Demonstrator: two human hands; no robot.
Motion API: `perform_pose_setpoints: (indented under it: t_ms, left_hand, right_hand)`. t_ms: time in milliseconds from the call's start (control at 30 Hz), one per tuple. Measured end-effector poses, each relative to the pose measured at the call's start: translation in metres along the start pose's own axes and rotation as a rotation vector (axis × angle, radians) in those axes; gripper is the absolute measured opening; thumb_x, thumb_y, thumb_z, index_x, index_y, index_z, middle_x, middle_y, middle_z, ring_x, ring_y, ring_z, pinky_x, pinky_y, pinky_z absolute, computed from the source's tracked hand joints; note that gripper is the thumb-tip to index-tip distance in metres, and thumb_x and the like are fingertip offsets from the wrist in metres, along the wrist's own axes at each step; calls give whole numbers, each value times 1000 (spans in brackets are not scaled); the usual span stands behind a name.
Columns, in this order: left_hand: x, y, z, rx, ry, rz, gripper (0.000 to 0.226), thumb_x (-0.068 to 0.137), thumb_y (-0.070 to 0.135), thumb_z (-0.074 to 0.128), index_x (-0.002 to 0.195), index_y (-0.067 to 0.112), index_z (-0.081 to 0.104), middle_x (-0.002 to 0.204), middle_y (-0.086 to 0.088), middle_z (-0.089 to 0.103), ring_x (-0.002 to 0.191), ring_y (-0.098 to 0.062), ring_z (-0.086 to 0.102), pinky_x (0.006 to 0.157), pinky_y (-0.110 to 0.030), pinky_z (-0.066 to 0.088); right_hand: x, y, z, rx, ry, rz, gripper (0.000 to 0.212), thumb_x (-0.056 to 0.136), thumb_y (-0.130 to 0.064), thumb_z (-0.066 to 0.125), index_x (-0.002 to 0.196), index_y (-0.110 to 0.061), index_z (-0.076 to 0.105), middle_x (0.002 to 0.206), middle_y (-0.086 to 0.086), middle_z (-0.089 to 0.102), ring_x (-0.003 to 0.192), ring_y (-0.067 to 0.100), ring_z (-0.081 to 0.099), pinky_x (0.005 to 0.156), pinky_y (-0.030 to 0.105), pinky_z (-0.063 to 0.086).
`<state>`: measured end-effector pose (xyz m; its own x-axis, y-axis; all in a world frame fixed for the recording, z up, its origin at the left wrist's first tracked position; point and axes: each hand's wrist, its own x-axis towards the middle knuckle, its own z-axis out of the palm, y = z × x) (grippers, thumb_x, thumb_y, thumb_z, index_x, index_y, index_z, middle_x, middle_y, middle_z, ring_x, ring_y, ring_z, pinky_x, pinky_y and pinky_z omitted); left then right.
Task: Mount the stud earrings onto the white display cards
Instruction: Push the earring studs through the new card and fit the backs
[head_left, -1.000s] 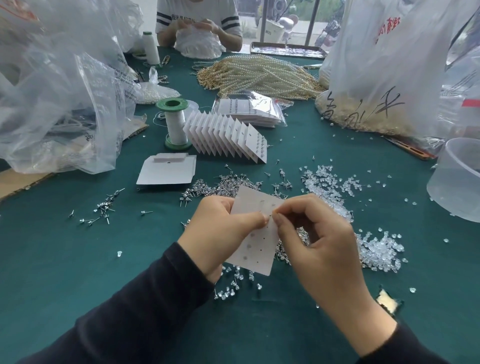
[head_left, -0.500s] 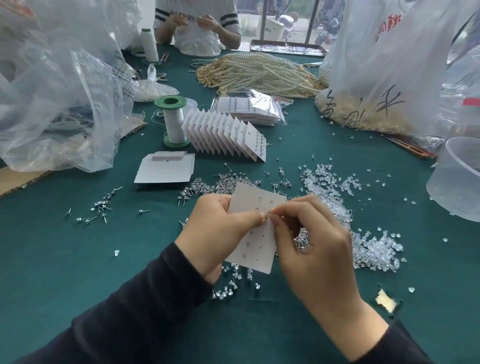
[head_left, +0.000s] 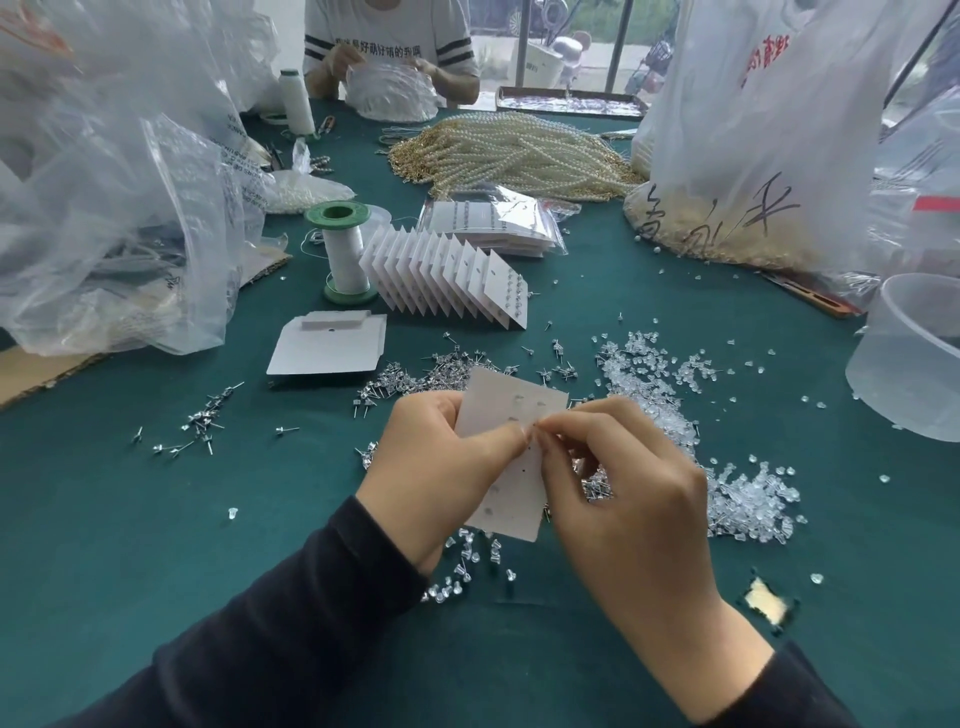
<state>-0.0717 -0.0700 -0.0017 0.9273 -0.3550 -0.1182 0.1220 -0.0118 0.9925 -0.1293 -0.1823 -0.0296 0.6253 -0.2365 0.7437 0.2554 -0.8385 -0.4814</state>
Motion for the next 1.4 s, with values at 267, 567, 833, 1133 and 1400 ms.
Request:
perform_pose_setpoints:
  t_ms: [267,567,833,1133,1400]
  left_hand:
    - [-1,-1,3,41,3,7,17,57,18,64,66,4,68,72,-14,69,60,-22,61,56,-35,52]
    - [-1,-1,2,6,-19,-5,10,76,-3,65,68,3,67,66,-9,65,54,-19,58,48,-27,50]
    - [0,-1,2,-17,-28,-27,19,76,-7,61,64,5,65,59,-5,64,49,-14,58,43,-22,48]
    - [-2,5,2,-110,-220,-89,6,80,6,65,83,9,69,79,-6,72,72,-19,67,64,-31,57]
    - [31,17,-68,828,193,148,15,82,26,65,79,12,69,70,0,69,65,-14,60,62,-23,48]
  right_hand:
    - [-1,-3,1,-10,26,12,4,74,1,66,72,-3,66,70,4,61,60,7,50,61,7,39]
    - [-2,-3,3,19,-8,23,5,74,2,65,72,-2,66,71,5,61,61,9,50,63,11,40]
    - [-4,-5,6,-39,2,-14,5,74,2,64,71,-1,66,70,8,61,63,19,57,62,22,45]
    - [-2,0,1,-45,52,-20,4,77,2,64,73,1,66,72,9,62,64,18,57,64,22,47]
    - [9,5,-18,574,112,514,22,82,-8,65,76,-29,68,74,-6,66,67,7,59,59,20,47]
